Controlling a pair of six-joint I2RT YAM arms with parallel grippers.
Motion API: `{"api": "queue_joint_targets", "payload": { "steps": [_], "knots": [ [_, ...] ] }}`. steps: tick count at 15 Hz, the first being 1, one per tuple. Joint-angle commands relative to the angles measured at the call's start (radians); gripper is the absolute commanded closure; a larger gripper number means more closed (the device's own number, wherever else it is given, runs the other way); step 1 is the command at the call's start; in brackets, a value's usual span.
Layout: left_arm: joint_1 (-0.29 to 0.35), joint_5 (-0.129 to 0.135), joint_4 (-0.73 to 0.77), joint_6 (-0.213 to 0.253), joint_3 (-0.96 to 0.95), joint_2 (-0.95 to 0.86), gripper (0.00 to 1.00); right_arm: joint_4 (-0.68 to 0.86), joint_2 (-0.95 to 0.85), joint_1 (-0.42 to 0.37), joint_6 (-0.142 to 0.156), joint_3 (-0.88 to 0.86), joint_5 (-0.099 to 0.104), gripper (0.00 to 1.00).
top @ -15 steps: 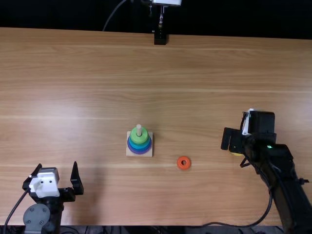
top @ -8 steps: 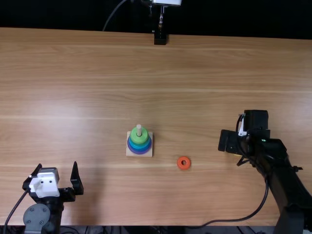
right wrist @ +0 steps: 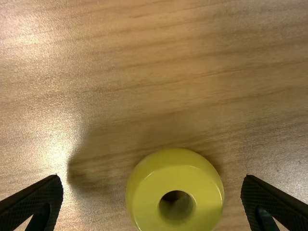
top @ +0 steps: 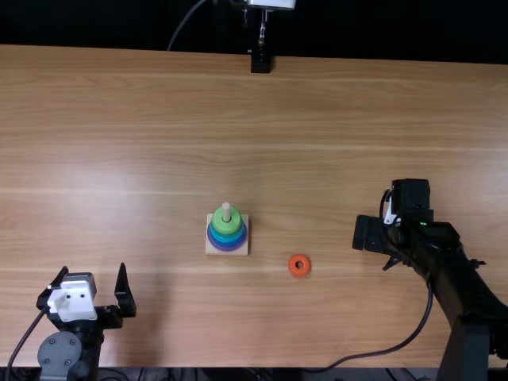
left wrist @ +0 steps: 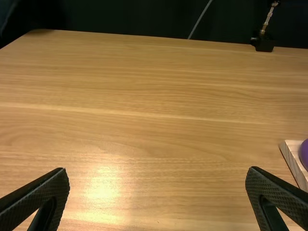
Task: Build the Hanoi tower: stack the rings onto the peg from bottom to top in this color order: purple, dark blue, light blue, dark green, light green, yellow, orange.
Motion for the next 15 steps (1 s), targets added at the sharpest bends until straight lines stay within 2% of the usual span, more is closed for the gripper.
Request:
{"api": "queue_joint_targets", "payload": {
  "steps": [1,2,4,6,7,8,10,12,13,15],
  "knots": [
    [-0.006,0.002,-0.078,0.003,-0.104,-0.012,0.0,0.0,0.037,-0.007,0.015,0.03,0.007,0.0],
    [-0.006,0.002,-0.078,0.003,-0.104,-0.012,0.0,0.0,0.038,-0.01,0.015,0.03,0.007,0.04],
    [-0.006,0.002,-0.078,0.003,-0.104,-0.012,0.0,0.002,0.038,-0.013,0.017,0.03,0.0,0.62],
    [-0.006,0.002,-0.078,0.003,-0.104,-0.012,0.0,0.002,0.038,-0.013,0.015,0.024,-0.022,1.0],
    [-0.006,0.002,-0.078,0.003,-0.104,-0.012,0.0,0.004,0.038,-0.013,0.013,0.027,-0.033,1.0],
    [-0.006,0.002,-0.078,0.003,-0.104,-0.012,0.0,0.009,0.038,-0.011,0.013,0.03,-0.035,1.0],
    [-0.006,0.002,-0.078,0.003,-0.104,-0.012,0.0,0.009,0.034,-0.008,0.015,0.045,-0.033,1.0],
    [-0.006,0.002,-0.078,0.003,-0.104,-0.012,0.0,-0.009,0.029,-0.002,0.015,0.143,-0.033,1.0],
    [-0.006,0.002,-0.078,0.003,-0.104,-0.012,0.0,-0.04,0.005,0.021,0.011,0.191,-0.033,1.0],
    [-0.006,0.002,-0.078,0.003,-0.104,-0.012,0.0,-0.16,-0.086,0.118,0.002,0.286,-0.033,1.0]
  ]
}}
